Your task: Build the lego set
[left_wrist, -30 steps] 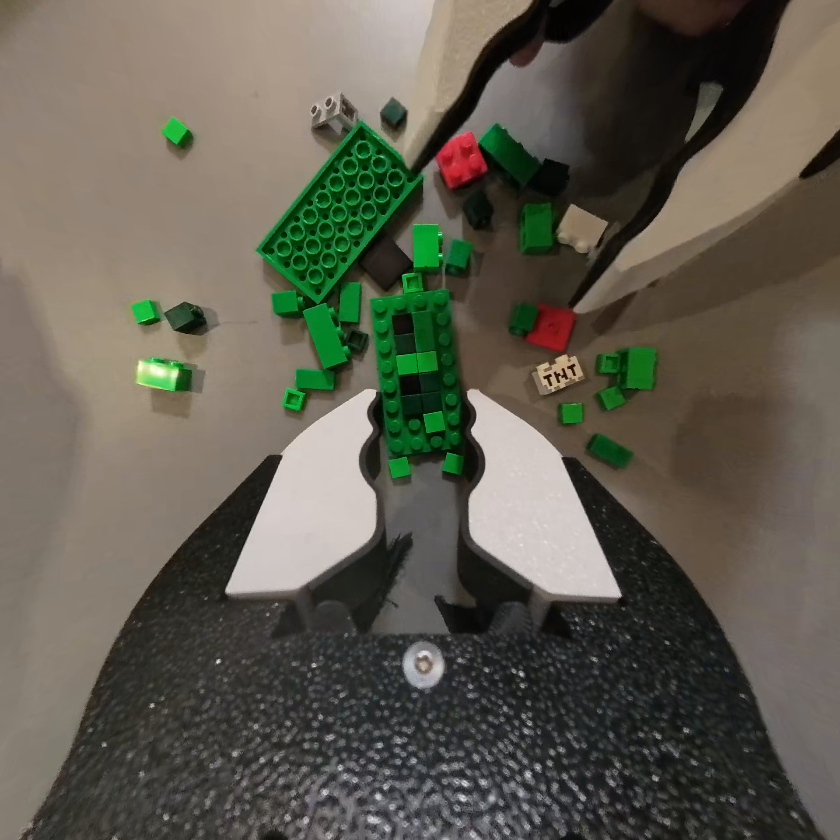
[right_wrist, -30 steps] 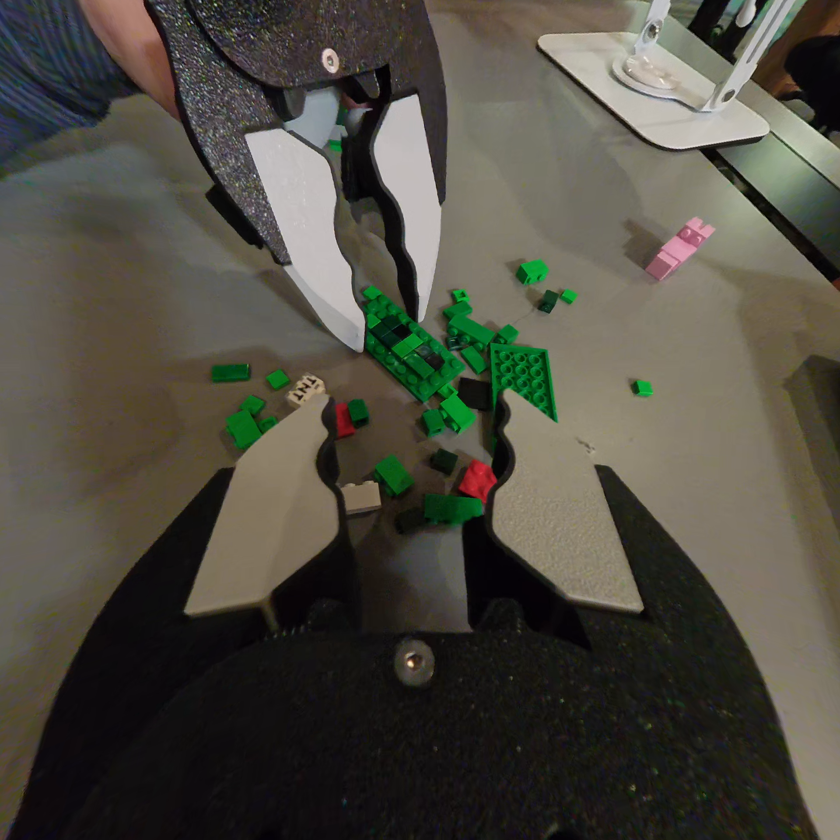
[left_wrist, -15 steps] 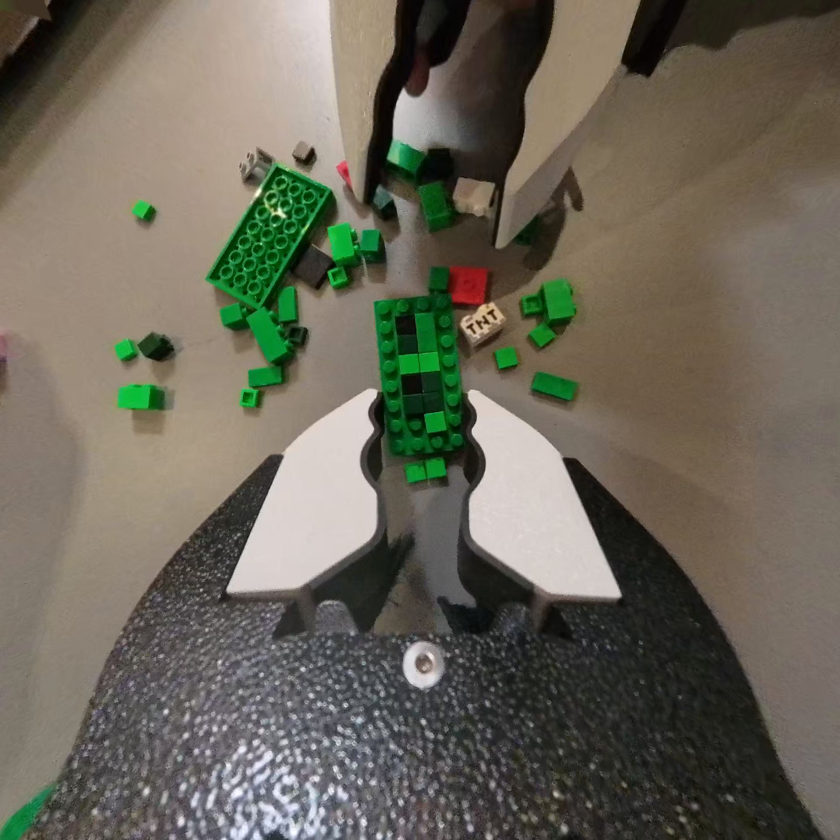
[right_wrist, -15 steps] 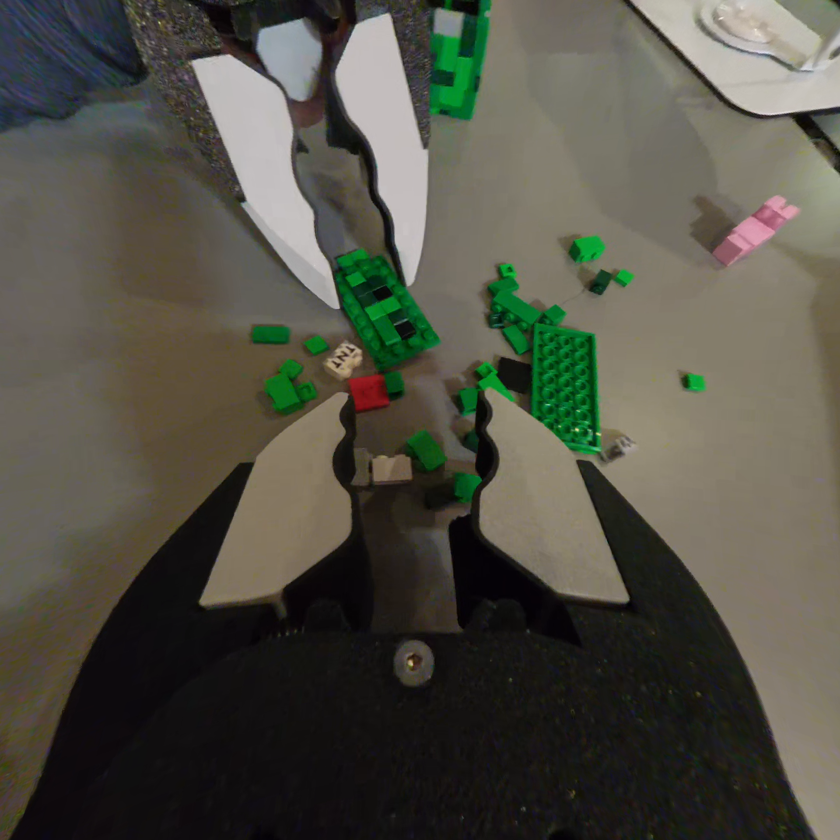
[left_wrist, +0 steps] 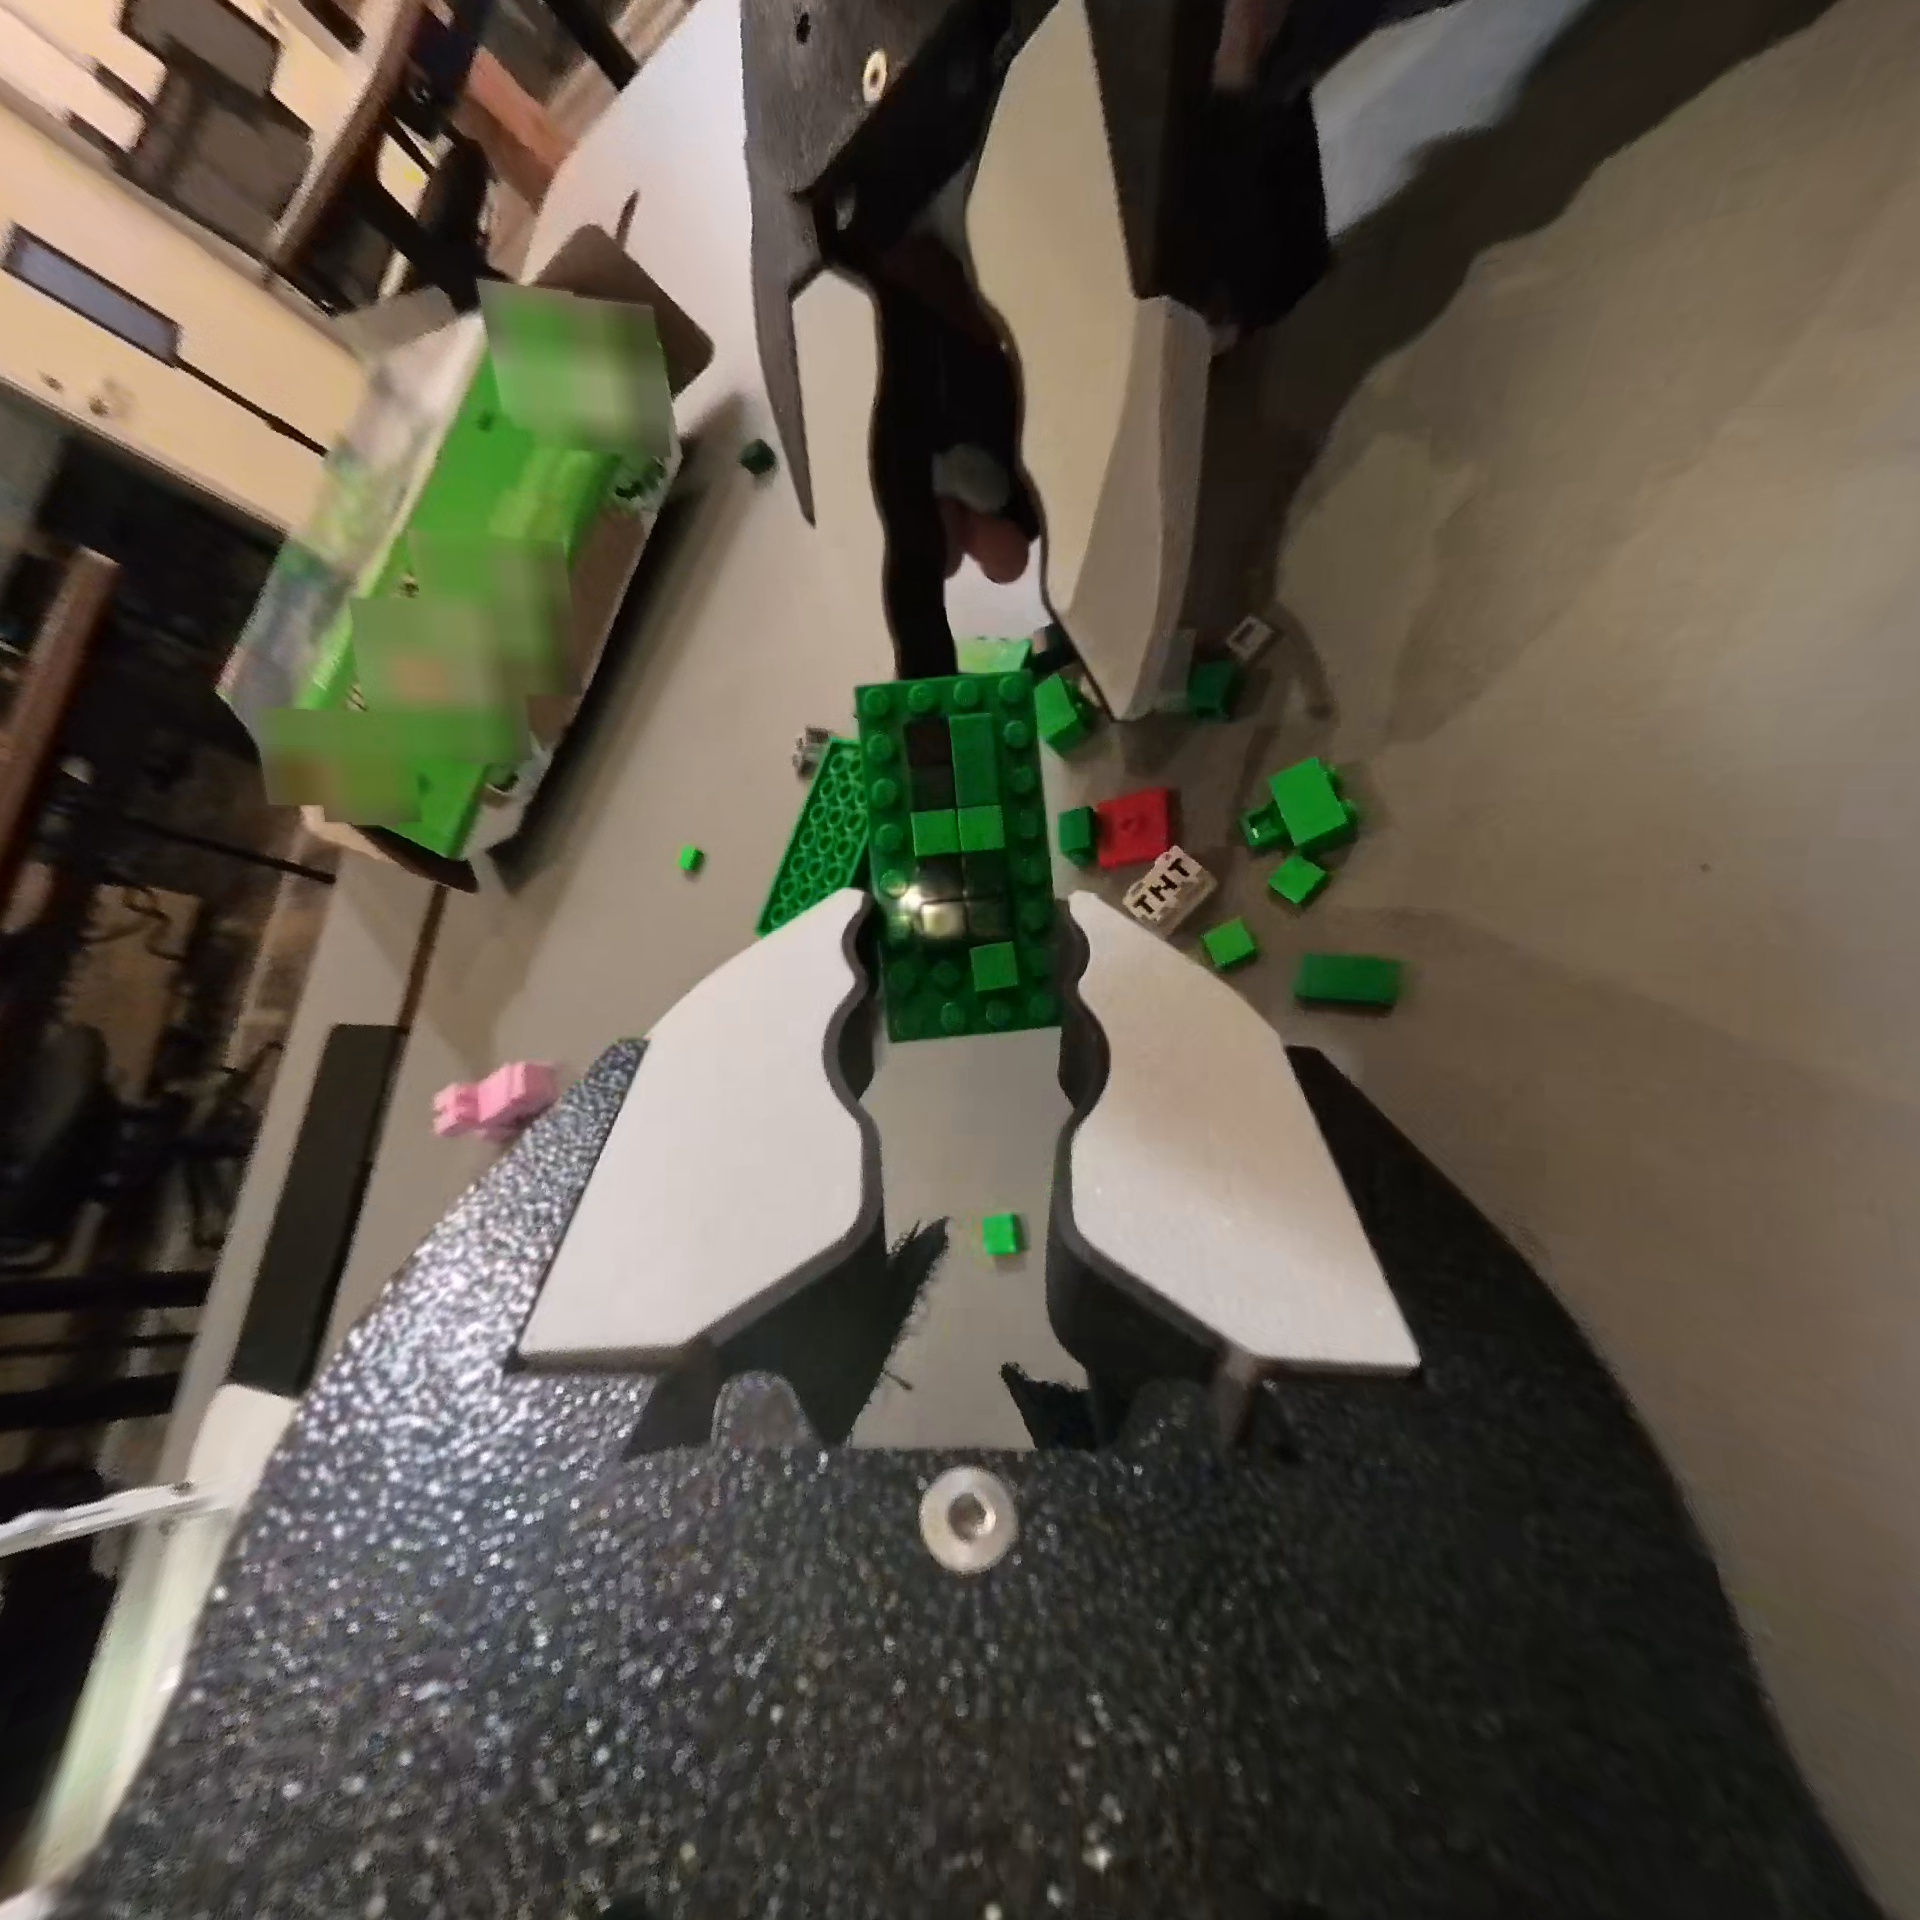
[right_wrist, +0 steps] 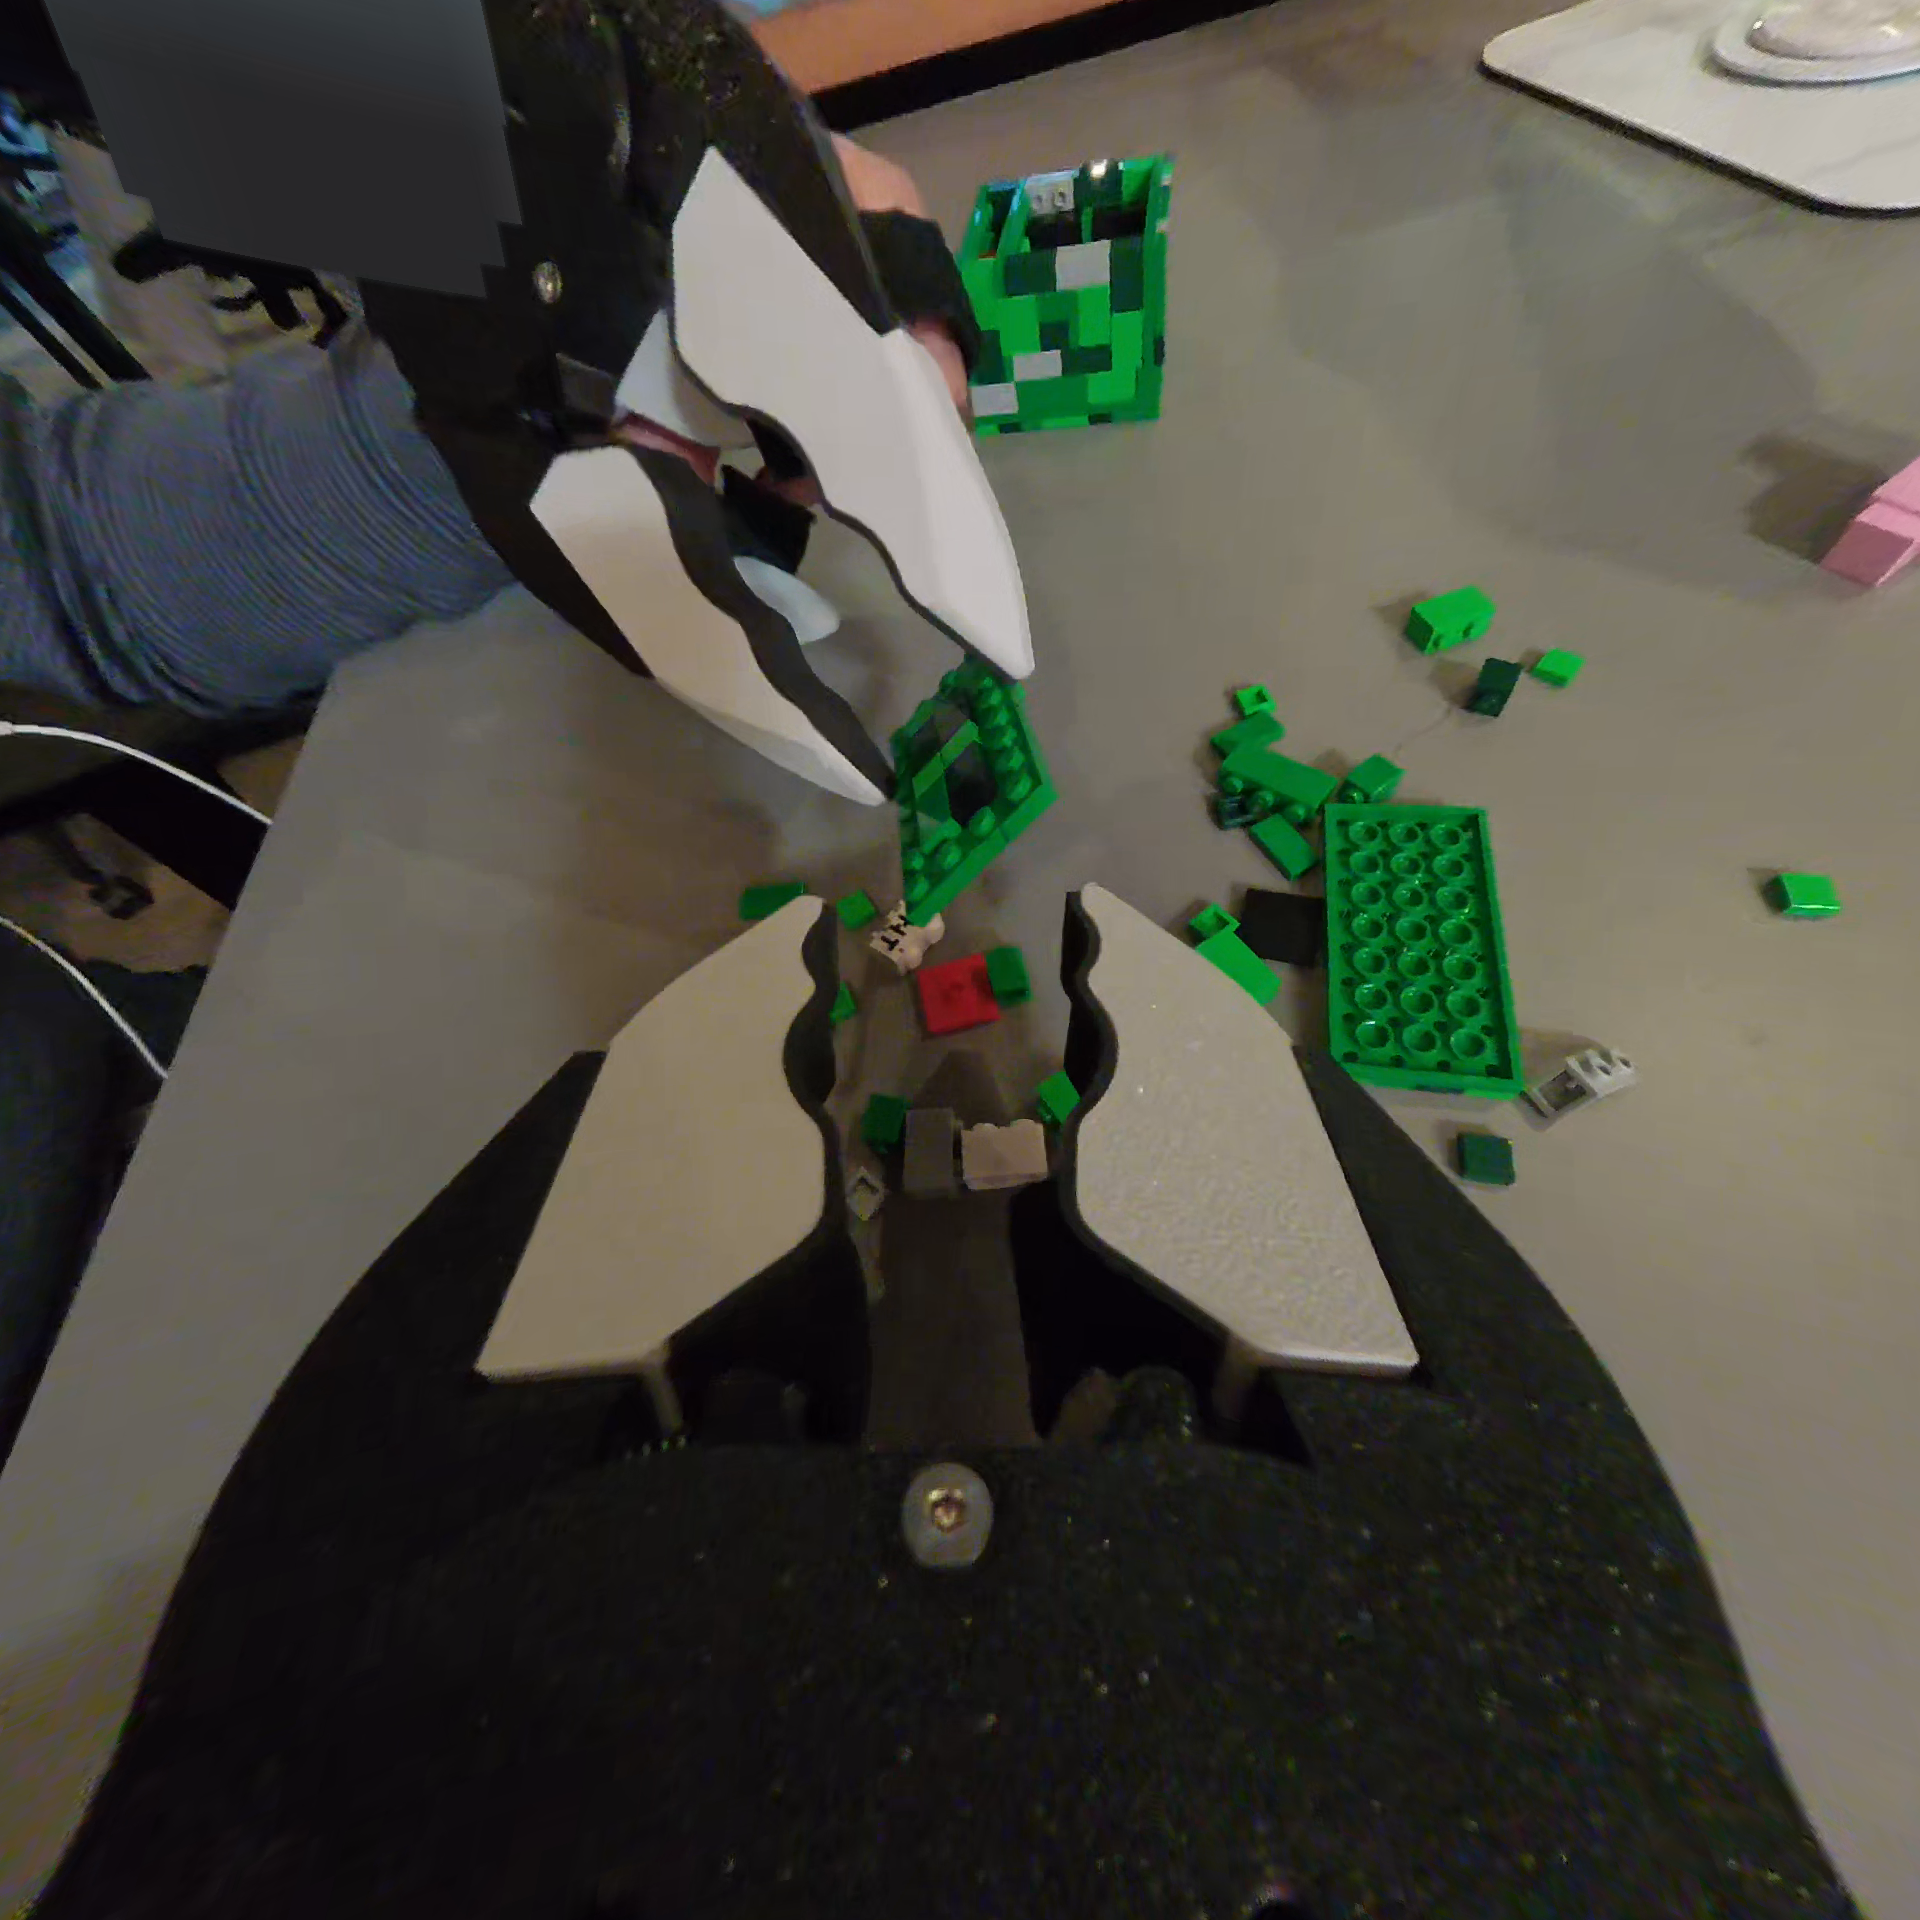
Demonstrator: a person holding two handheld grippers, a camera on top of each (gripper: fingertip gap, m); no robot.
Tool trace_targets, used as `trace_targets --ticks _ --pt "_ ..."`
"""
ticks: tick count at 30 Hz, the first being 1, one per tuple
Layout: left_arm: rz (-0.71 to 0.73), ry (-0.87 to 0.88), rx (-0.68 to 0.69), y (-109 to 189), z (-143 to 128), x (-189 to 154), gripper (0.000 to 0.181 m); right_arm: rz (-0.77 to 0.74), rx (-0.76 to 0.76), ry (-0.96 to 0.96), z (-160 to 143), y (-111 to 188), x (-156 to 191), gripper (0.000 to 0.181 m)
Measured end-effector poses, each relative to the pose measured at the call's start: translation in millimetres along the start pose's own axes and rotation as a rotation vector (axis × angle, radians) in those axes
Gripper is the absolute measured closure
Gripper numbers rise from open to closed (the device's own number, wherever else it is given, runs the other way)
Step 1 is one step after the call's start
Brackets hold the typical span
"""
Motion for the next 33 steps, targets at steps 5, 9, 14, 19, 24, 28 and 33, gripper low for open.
trace_targets --ticks 5,9,14,19,24,28,33 --pt "0.059 -0.125 0.019 -4 2 -3 0.15 0.07 -0.094 -0.133 6 -1 -1 0.145" --pt "0.121 -0.182 0.011 -5 7 -2 0.149 0.082 -0.116 -0.195 7 -3 -4 0.15" --pt "0.186 -0.219 0.014 -4 11 1 0.15 0.05 -0.152 -0.179 11 -4 -5 0.172" --pt "0.202 -0.241 0.028 -5 10 1 0.15 0.013 -0.14 -0.18 13 -5 -8 0.17" --pt "0.213 -0.273 0.036 -6 11 -1 0.15 0.032 -0.113 -0.204 13 -9 -5 0.137" --pt "0.22 -0.268 0.029 -6 12 -1 0.15 -0.02 -0.124 -0.185 14 -7 -9 0.143" --pt "0.237 -0.271 0.018 -5 14 0 0.15 -0.038 -0.151 -0.193 16 -3 -13 0.142"
Point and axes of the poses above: each gripper's, where its closed fingertips meet, y back along the fingers, z out of its top, x = y × z across the jaws, the point moved 4 cm from there along y, back along the fingers, and after that the axes turned 4 degrees about y, right-handed, at the moved point
